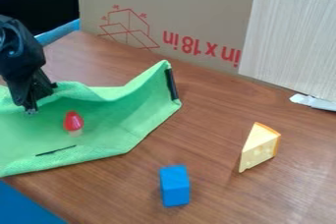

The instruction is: Fold the cloth from top left to bottom right

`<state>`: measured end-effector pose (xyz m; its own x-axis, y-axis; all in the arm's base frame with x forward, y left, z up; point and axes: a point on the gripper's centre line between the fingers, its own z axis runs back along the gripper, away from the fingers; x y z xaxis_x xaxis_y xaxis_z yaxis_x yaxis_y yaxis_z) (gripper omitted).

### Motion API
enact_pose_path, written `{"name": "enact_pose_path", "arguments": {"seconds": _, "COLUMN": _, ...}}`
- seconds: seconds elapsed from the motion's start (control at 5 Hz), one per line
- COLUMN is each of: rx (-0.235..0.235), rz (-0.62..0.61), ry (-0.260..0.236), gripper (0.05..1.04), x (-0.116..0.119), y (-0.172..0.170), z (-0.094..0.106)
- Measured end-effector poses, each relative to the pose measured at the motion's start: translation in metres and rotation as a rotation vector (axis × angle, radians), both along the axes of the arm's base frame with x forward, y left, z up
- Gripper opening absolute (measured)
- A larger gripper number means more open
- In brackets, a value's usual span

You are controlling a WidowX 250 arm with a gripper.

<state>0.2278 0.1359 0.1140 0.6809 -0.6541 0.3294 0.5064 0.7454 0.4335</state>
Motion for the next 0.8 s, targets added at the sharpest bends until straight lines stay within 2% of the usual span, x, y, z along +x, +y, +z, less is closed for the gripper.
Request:
{"name": "enact_pose_path", "arguments": {"seconds": 0.6, "rx": 0.007, "rz": -0.056, "ry": 0.004, "gripper": 0.071, "x": -0.028, "y": -0.014, "z": 0.002}}
{"name": "enact_pose_path", "arguments": {"seconds": 0.8, "rx": 0.01, "rz": -0.026, "ry": 0.038, "gripper": 0.212, "x": -0.03, "y": -0.014, "z": -0.001}}
